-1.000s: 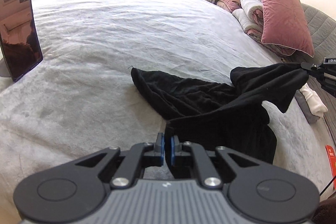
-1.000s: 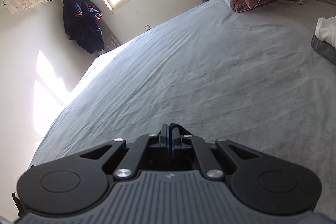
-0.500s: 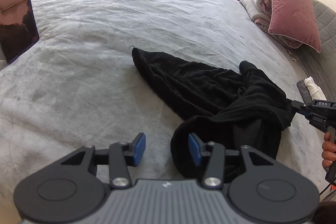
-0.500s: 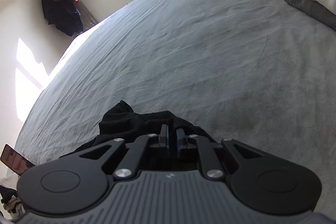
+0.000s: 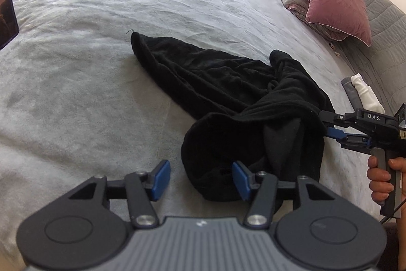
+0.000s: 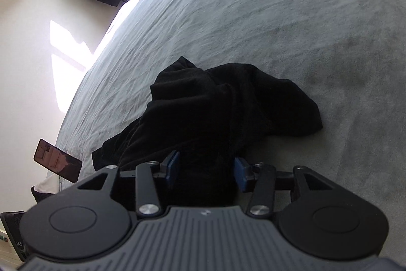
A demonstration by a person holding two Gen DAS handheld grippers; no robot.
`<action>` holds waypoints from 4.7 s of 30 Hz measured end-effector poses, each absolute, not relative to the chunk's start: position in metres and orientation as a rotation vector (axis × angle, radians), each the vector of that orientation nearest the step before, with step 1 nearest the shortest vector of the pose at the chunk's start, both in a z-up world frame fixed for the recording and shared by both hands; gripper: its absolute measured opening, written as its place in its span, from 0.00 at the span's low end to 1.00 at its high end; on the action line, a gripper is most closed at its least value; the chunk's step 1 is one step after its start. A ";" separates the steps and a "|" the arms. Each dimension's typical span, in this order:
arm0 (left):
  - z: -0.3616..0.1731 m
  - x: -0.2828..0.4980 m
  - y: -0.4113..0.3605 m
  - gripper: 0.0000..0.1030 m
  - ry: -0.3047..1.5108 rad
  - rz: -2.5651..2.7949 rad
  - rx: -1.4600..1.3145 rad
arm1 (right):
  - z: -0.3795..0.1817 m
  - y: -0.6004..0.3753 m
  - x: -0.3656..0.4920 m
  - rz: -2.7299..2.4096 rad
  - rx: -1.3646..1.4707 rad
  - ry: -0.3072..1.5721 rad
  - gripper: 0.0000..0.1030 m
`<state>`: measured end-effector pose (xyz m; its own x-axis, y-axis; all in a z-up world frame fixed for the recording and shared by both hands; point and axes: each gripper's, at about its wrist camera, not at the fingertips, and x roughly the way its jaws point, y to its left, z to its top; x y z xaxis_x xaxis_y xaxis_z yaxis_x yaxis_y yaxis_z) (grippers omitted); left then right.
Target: Fold clothes
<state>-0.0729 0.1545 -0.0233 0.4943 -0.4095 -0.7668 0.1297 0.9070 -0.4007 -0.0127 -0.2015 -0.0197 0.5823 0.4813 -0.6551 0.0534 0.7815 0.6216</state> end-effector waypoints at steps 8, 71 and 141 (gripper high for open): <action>-0.010 -0.078 0.149 0.02 0.880 -0.146 -0.251 | -0.005 -0.199 -0.018 0.270 0.679 0.799 0.09; 0.342 -0.172 0.053 0.02 0.214 -0.128 0.307 | 0.144 -0.148 -0.147 0.542 0.316 0.301 0.50; 0.431 -0.249 0.081 0.02 -0.127 0.009 0.322 | 0.352 -0.200 -0.222 0.006 -0.119 -0.223 0.03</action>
<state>-0.2487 0.0813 0.4306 0.9920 -0.0116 0.1257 -0.0289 0.9485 0.3155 -0.2217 -0.2001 0.3518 0.9753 0.0195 0.2200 0.0069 0.9929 -0.1189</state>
